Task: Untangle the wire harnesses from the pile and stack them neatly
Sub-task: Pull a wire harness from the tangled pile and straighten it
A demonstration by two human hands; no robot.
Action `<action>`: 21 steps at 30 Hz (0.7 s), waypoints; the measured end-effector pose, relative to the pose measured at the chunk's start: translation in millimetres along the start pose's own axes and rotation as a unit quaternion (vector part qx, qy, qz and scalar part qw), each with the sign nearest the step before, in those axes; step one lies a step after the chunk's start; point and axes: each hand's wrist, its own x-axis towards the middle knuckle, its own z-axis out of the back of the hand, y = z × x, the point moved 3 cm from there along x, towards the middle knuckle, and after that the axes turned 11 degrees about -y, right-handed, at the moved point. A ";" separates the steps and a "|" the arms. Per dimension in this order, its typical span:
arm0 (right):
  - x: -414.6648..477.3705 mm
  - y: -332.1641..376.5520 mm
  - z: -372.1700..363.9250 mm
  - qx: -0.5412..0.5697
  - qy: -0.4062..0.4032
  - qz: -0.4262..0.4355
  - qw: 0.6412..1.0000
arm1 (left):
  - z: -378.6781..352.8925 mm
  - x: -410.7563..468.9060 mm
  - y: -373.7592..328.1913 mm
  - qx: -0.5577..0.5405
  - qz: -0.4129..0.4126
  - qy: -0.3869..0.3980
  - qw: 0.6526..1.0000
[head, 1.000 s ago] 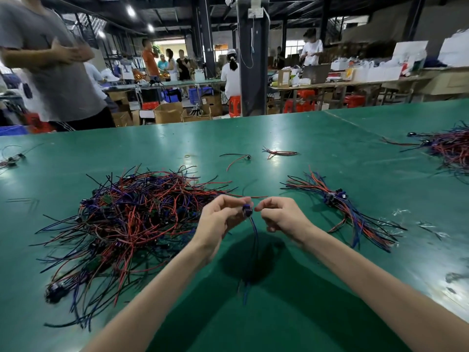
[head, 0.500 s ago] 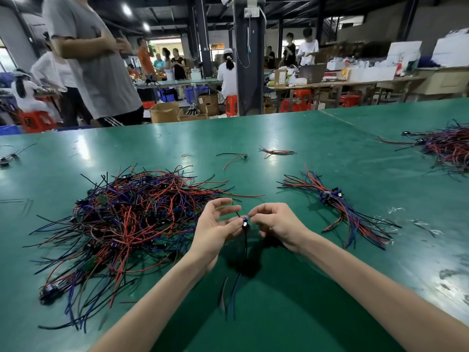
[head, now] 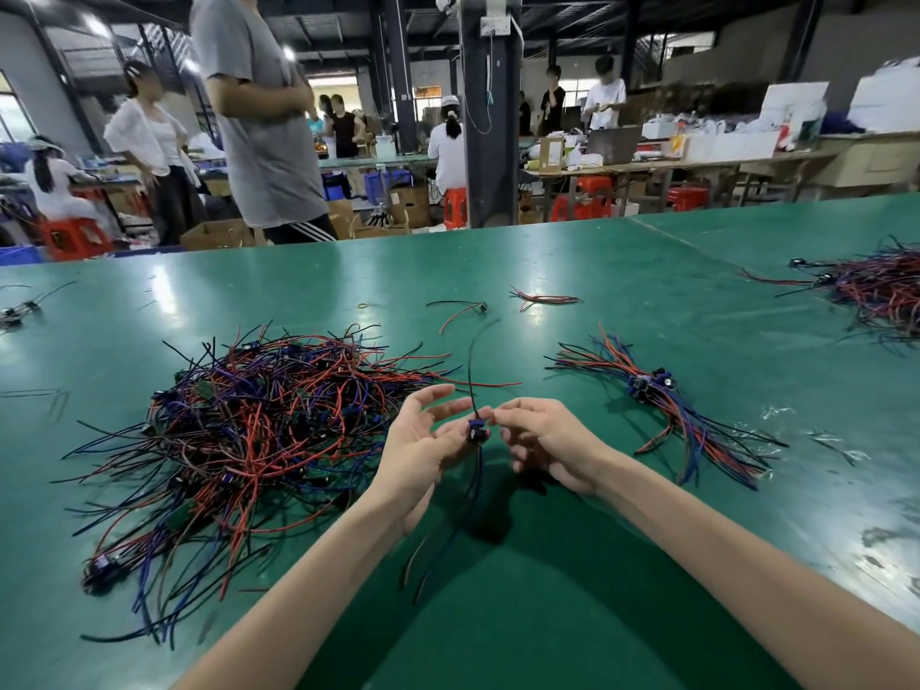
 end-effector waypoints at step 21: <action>113.5 85.0 20.9 0.260 -0.121 -0.083 0.954 | 8.4 12.6 17.6 0.104 0.002 -0.060 0.993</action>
